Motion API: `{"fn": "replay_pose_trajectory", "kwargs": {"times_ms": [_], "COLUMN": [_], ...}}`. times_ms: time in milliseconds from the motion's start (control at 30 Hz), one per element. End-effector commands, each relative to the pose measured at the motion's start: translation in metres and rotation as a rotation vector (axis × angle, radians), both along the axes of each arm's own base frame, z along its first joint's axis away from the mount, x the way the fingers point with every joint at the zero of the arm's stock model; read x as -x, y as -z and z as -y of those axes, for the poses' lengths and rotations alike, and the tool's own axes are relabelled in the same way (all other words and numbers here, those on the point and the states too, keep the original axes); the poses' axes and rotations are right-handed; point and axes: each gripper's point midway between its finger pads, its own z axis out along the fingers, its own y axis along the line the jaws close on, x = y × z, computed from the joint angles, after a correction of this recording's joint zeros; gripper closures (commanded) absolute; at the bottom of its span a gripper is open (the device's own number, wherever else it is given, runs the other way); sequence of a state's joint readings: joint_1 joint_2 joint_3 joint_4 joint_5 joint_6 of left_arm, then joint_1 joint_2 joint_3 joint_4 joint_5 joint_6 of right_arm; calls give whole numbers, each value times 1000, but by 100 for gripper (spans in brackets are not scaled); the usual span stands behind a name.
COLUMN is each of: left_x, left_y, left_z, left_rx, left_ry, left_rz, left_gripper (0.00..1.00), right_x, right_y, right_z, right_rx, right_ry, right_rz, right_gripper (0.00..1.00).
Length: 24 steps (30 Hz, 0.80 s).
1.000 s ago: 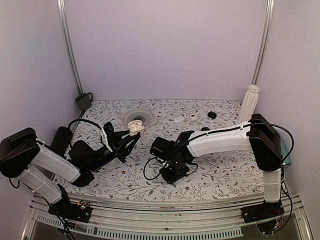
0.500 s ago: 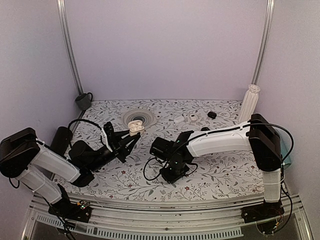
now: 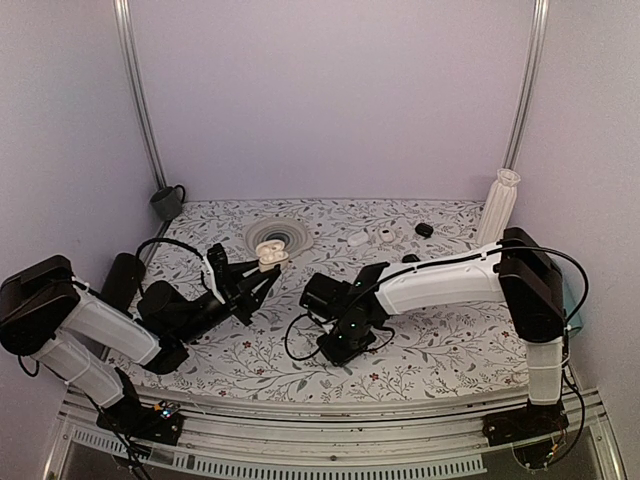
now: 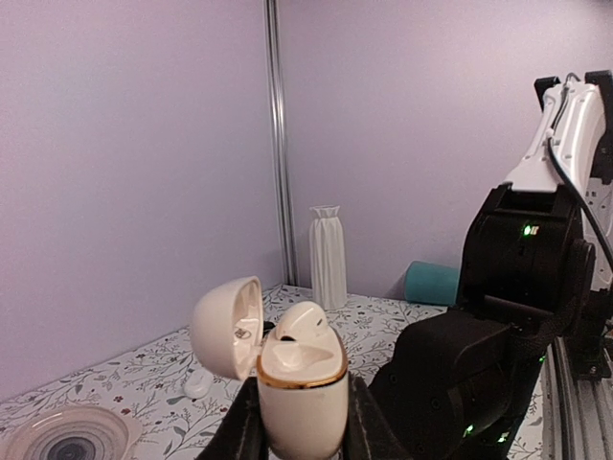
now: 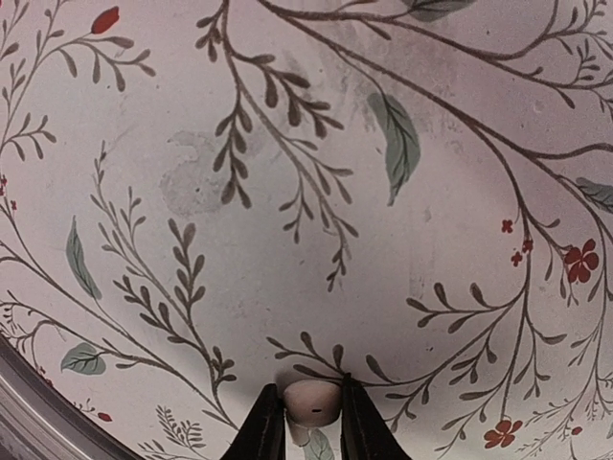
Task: Insert the wireless bluetooth earbuds into the charging case
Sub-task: Pick up the left earbud from the center of the board, then insert the left earbud into the left side groove of the charging case.
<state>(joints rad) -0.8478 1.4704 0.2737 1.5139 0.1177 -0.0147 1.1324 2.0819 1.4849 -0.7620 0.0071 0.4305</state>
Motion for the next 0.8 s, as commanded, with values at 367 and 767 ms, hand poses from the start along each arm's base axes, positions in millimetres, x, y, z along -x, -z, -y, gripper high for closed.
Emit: {"fn": "replay_pose_trajectory", "kwargs": {"times_ms": [367, 767], "left_x": [-15, -30], "left_y": [6, 26], "left_z": [-8, 3], "left_rx": [50, 41], "left_ry": [-46, -42], "left_rz": [-34, -84], "left_gripper": [100, 100], "right_x": [-29, -60], "right_y": [-57, -158], "right_z": [-5, -23], "right_rx": [-223, -475], "right_ry": [102, 128], "right_rz": [128, 341], "right_gripper": [80, 80]}}
